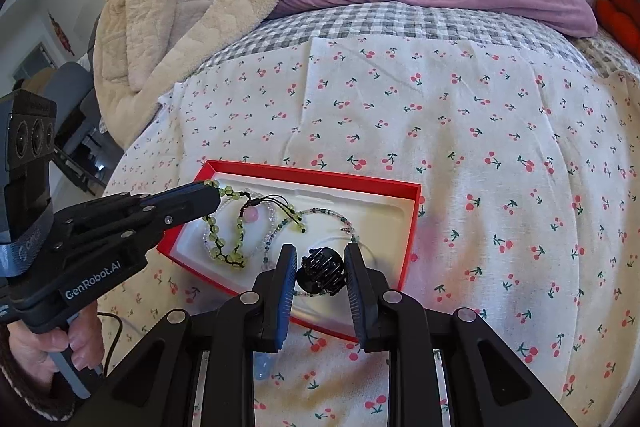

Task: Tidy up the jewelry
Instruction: 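Carry the green bracelet and black clip into the red box and release, then withdraw both open tools from the red box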

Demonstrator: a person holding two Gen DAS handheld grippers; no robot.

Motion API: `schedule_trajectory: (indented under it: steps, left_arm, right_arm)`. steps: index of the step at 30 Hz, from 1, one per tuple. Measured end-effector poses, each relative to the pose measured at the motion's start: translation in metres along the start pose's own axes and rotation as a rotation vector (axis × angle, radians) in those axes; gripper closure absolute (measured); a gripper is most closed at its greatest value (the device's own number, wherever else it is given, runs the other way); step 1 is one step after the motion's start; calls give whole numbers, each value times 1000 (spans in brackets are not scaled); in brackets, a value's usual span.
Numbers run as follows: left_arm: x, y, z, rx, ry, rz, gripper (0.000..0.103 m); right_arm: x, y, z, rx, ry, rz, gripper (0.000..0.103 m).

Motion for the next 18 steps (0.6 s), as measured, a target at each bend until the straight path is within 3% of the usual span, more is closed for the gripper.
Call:
schedule_trajectory:
  steps: [4, 6, 7, 8, 9, 10, 14, 18]
  left_arm:
    - [-1, -2, 1, 10, -1, -22, 96]
    - [-1, -3, 4, 8, -19, -31, 87]
    - [-1, -5, 6, 4, -26, -36, 78]
    - [-3, -6, 7, 1, -27, -40, 73]
    - [-4, -6, 8, 2, -26, -40, 72]
    - [-5, -6, 9, 5, -28, -41, 70]
    - [-17, -5, 13, 29, -18, -59, 54]
    - [-31, -6, 17, 36, -8, -63, 44]
  right_arm:
    - [1, 2, 1, -1, -8, 16, 77]
    - [1, 3, 2, 7, -23, 26, 76]
    - [0, 4, 2, 8, -26, 27, 72]
    - [-2, 3, 2, 4, -26, 27, 67]
    - [-4, 3, 2, 1, -25, 31, 48]
    - [-8, 2, 1, -2, -13, 28, 37]
    - [-19, -5, -3, -27, 21, 30, 36]
    - [-28, -9, -2, -26, 32, 26, 36]
Point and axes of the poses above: each gripper's, at about its wrist camera, not at the fingertips, and x roughly the way its jaws point, y to its right, z to its underside, the point moved 10 cm from there along x, roughly the way its jaws point, and after that the axes turned 3 degrees about -z, right-handed, at the moved point
